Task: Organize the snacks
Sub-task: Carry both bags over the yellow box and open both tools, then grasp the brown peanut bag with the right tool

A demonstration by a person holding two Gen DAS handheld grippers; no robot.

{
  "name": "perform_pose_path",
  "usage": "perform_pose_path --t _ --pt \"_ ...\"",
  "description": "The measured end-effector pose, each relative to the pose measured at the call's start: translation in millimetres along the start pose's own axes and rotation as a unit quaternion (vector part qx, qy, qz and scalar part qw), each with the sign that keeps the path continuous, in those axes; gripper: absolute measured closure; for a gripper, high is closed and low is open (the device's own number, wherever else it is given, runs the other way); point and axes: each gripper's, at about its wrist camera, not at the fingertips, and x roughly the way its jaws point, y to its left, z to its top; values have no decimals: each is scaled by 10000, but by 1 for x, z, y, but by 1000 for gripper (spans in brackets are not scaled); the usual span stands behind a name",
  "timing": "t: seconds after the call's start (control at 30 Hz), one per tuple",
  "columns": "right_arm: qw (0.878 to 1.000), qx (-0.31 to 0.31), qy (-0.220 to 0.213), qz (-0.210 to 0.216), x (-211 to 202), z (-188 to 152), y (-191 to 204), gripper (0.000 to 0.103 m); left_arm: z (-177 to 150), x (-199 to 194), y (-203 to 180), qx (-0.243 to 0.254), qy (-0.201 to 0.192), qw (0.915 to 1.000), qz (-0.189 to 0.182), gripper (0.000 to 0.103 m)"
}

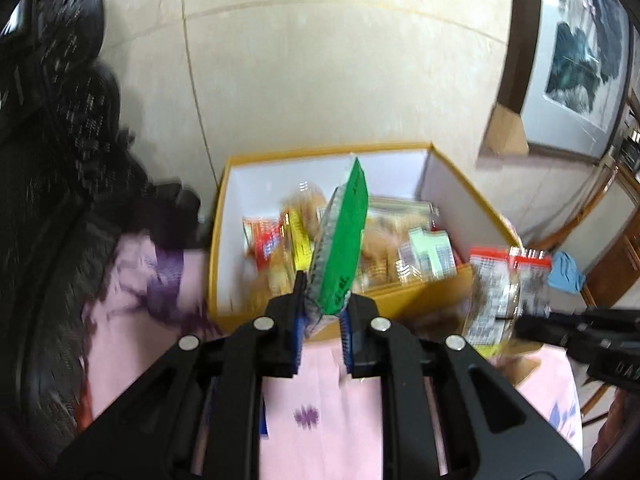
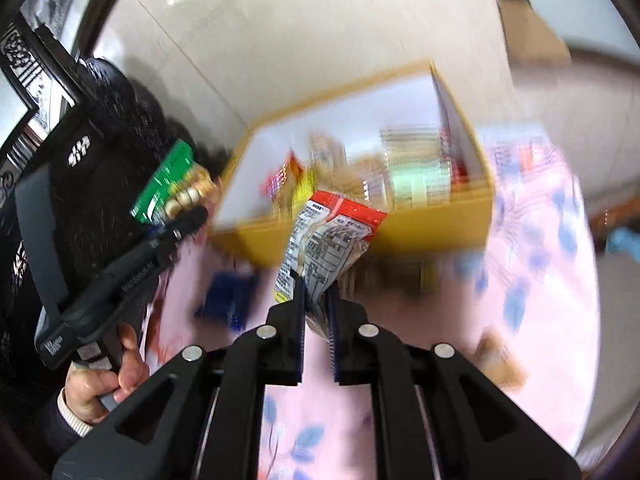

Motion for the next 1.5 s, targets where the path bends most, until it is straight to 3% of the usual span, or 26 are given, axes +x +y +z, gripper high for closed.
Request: perform_pose_path --t 0.17,0.2,0.23,0.3,0.33,0.37,0.5,0.7,0.87,1.0,1.27,1.5 --pt "9993 -151 -345 14 14 70 1 93 51 38 2 -87 110 9999 31 87" --pt "9995 -164 -261 33 24 82 -1 92 58 52 3 -130 280 9995 31 82" --pt "9997 -175 -151 10 32 91 -4 90 63 64 4 -178 464 9987 58 53" --pt "9996 -123 177 -174 56 103 -12 79 65 76 5 -240 611 9975 258 7" --pt "9989 -107 302 -342 61 102 -16 66 64 75 4 -242 523 9974 434 7" --pt "9983 -88 378 -428 62 100 -18 61 61 72 2 -185 455 9978 449 7" --pt "9992 28 213 -329 37 67 -34 50 33 47 0 -105 259 9992 294 6" --pt "9957 539 424 -617 4 3 -82 50 -24 22 -3 -178 342 9990 214 5" --pt "9882 741 951 -942 6 -57 -108 50 -60 11 -6 -391 588 9975 49 5" --pt "9838 766 1046 -1240 3 -86 -112 50 -83 9 -7 -382 786 9962 5 5" --pt "9763 1333 1142 -1266 4 -117 -123 50 -95 5 -15 -277 885 9957 -42 5" --pt "9704 1663 1093 -1370 18 -115 -129 49 -99 6 -20 -225 915 9955 -100 5"
